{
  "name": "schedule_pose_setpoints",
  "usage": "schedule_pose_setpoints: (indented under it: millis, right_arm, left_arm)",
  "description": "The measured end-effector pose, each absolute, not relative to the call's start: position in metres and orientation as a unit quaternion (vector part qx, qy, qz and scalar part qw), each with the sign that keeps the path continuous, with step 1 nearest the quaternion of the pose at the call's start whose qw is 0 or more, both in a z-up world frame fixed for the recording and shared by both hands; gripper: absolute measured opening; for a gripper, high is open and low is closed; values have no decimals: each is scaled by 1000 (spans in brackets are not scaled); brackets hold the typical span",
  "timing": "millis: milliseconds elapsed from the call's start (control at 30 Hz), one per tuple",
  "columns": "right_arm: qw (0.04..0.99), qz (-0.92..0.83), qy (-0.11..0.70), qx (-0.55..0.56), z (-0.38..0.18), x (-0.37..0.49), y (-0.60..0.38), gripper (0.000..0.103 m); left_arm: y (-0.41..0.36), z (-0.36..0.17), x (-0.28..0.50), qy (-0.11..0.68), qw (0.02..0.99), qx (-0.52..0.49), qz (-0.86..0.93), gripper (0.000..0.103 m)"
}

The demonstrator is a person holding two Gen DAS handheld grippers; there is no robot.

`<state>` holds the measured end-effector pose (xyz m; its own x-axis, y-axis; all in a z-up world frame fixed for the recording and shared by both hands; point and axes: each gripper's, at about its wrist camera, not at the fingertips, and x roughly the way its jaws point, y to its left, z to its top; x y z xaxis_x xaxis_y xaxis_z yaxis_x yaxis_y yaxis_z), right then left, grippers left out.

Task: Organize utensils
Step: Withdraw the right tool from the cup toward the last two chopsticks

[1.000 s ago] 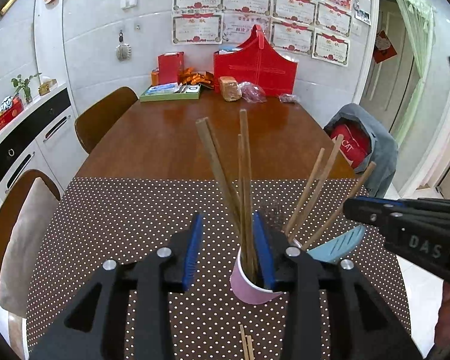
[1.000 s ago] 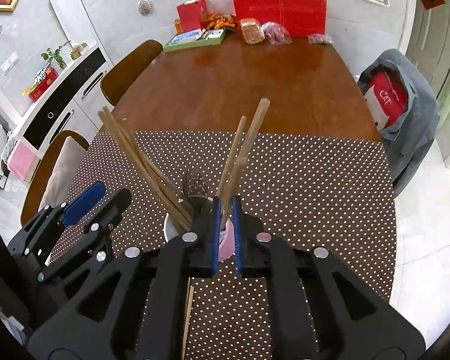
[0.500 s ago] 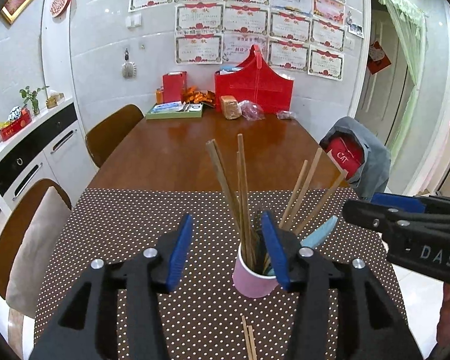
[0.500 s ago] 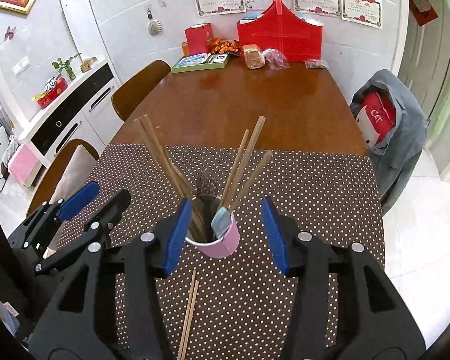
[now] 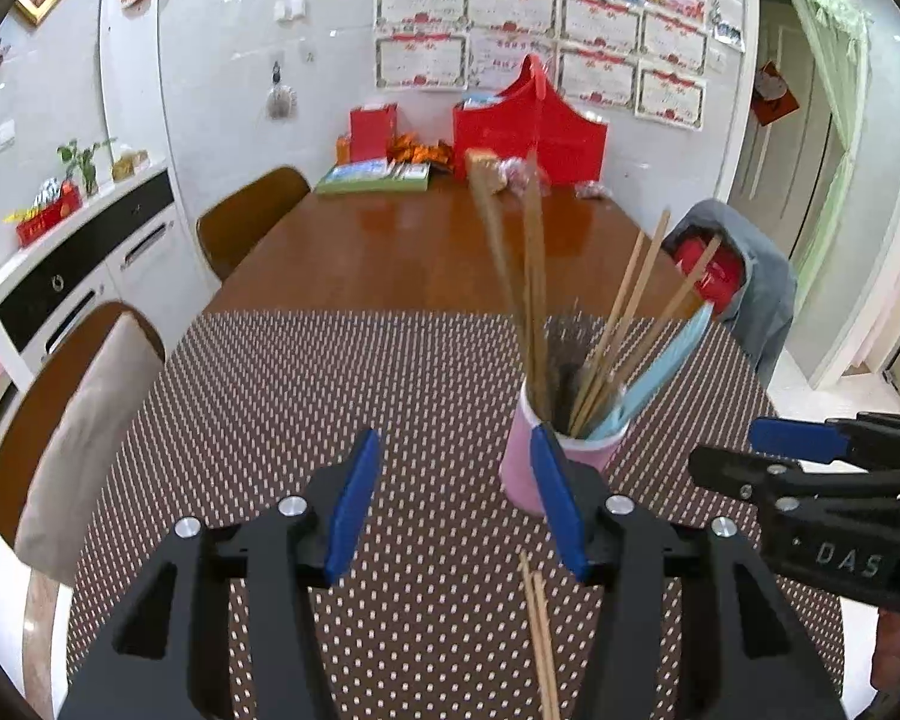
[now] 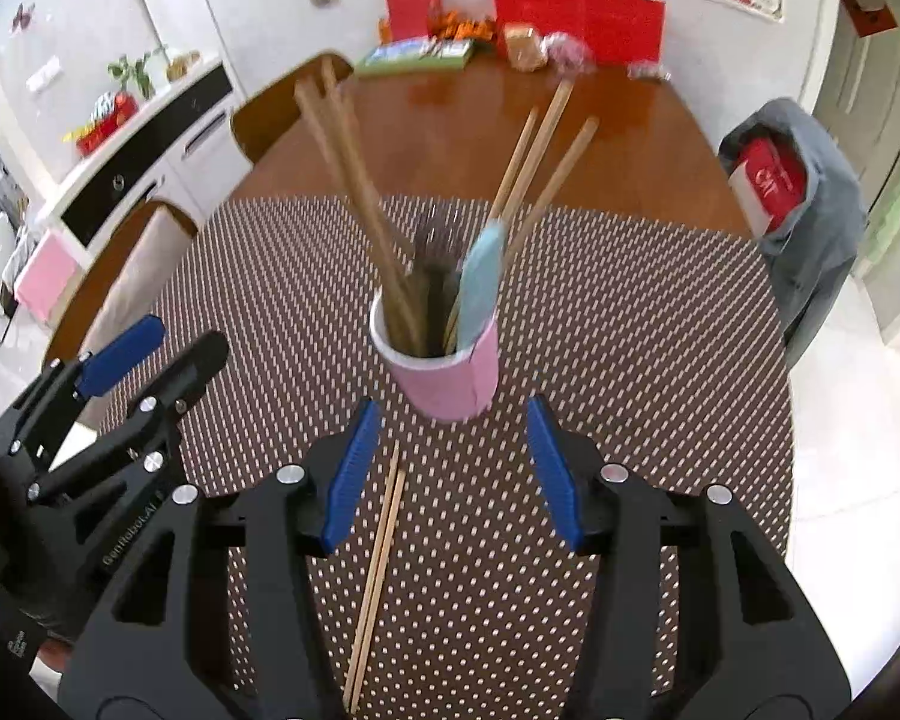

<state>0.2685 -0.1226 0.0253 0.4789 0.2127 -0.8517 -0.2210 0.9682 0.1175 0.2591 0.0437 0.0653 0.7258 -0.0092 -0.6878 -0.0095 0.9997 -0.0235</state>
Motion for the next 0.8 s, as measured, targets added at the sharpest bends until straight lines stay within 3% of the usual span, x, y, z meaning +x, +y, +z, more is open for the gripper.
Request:
schedule_pose_setpoints:
  millis: [400,800]
  right_arm:
    - [803,118,583,-28,-75,267,-107,51]
    - [782,120,609,-60,-113,263,-72,51]
  left_arm:
    - [58,-20,253,453,891,-14,19,52]
    - [66,-63,247,494,869,-15,20,52]
